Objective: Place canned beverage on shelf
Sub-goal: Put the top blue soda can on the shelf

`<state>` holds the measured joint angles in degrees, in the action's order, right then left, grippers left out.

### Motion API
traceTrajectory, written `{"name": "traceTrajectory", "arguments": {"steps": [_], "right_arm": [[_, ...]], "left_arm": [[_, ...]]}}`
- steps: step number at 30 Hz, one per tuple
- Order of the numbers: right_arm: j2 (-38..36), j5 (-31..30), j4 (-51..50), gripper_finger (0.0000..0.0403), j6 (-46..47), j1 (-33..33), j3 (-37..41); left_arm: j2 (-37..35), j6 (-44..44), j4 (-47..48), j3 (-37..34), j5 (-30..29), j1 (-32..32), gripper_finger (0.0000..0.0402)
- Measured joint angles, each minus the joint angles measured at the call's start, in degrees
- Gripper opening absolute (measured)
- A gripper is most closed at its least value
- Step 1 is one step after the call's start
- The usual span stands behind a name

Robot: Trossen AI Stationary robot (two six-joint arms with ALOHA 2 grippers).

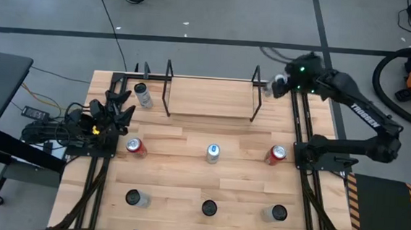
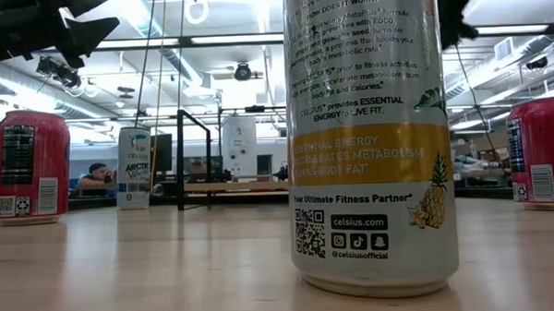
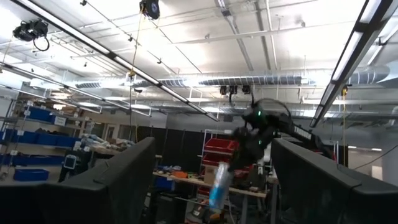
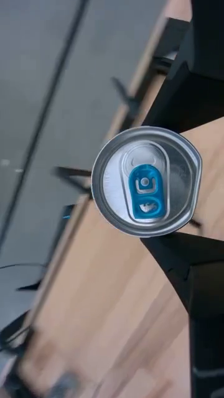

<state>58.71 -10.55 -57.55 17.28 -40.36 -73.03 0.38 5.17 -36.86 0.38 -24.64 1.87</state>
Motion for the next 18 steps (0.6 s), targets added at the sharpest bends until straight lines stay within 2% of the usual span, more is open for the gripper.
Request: {"name": "traceTrajectory", "arguments": {"steps": [7, 18], "right_arm": [[3.29, -1.80, 3.57, 0.0240, -5.50, -0.02, -9.72], [14.37, 7.57, 9.07, 0.0241, -15.66, -0.01, -15.31]], "left_arm": [[0.00, 0.02, 0.09, 0.00, 0.00, -0.02, 0.0321], [0.00, 0.04, 0.33, 0.00, 0.00, -0.02, 0.0321]]}}
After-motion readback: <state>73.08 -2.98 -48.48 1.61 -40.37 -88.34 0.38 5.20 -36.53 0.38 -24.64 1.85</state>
